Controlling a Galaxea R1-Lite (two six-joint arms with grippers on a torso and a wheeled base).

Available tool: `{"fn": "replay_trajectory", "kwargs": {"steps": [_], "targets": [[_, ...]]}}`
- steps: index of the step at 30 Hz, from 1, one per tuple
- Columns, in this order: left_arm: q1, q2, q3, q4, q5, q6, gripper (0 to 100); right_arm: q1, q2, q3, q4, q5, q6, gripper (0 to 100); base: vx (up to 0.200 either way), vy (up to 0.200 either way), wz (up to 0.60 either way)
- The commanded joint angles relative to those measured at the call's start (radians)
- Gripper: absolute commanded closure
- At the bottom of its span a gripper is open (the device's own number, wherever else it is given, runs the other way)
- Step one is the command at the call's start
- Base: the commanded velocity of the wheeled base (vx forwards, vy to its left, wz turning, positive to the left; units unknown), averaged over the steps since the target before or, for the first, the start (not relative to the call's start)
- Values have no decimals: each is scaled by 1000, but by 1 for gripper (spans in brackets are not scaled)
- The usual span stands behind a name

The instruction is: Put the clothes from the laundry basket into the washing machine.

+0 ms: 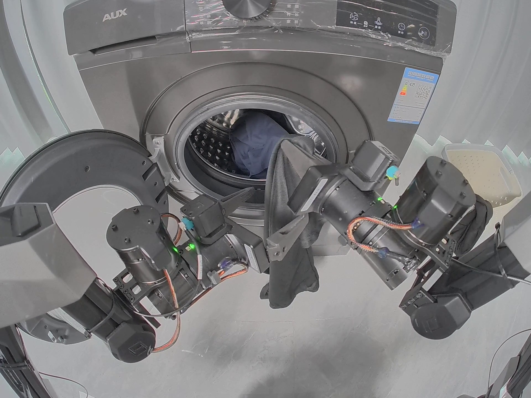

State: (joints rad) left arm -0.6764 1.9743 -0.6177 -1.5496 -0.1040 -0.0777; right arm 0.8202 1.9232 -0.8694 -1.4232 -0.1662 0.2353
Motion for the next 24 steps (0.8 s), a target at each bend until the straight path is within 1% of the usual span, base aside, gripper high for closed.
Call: {"fn": "replay_trajectory", "kwargs": {"steps": [1,5,6,12,18,19,21,24], "targets": [[9,14,-16,5,1,10,0,13,40,-23,0,-1,2,100,0,0,0],[20,52,-57,6,6,12,0,30,40,-25,-3,-1,4,100,0,0,0],[35,67,-77,8,7,13,0,37,40,-23,-6,-3,6,100,0,0,0],[77,124,-149,9,15,9,0,40,37,-22,-11,-3,6,100,0,0,0],[90,163,-183,8,17,10,0,43,36,-17,-16,-3,7,100,0,0,0],[90,163,-183,8,17,10,100,43,36,-17,-16,-3,7,100,0,0,0],[90,163,-189,6,32,13,100,45,36,-17,-16,-3,13,100,0,0,0],[89,150,-188,5,35,10,100,45,37,-17,-17,-3,15,100,0,0,0]]}}
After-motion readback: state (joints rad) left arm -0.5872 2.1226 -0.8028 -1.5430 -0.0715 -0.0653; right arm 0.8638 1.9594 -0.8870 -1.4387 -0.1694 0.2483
